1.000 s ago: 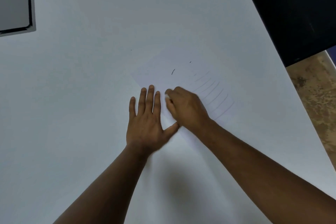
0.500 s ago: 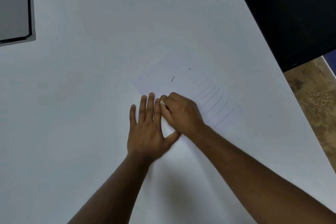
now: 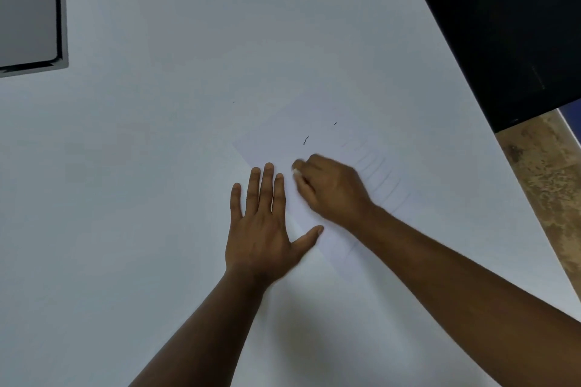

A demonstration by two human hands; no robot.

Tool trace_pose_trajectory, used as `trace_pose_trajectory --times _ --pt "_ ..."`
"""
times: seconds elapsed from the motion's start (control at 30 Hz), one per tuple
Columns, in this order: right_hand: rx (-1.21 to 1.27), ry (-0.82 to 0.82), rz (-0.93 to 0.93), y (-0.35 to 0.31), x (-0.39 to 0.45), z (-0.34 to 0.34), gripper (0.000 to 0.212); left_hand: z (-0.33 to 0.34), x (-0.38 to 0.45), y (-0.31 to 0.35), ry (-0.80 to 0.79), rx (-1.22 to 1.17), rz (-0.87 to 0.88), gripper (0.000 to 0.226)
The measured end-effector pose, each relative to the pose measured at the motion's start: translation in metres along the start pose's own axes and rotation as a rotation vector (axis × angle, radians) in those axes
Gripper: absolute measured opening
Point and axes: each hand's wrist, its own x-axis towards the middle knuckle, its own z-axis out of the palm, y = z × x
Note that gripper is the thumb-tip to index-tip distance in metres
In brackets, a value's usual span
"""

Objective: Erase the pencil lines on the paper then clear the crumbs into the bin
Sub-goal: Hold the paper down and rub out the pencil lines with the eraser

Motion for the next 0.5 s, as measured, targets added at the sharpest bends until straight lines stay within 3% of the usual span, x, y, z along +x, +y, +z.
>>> trace_pose_trajectory --times 0.1,0.23,0.4,0.5 --pt "-0.118 0.138 0.145 0.032 0.017 -0.006 0.02 -0.003 0.001 0.001 -0.014 -0.001 -0.011 0.105" --pt "-0.086 0.132 0.279 0.051 0.033 -0.015 0.021 -0.004 0.001 0.001 -0.014 -0.013 -0.017 0.105" --pt "0.096 -0.055 0.0 -0.006 0.005 -0.001 0.028 0.0 0.0 0.001 0.014 -0.024 -0.006 0.106" --pt "0.084 -0.064 -0.097 -0.01 0.006 0.002 0.03 0.0 0.0 0.0 -0.001 -0.015 -0.009 0.107"
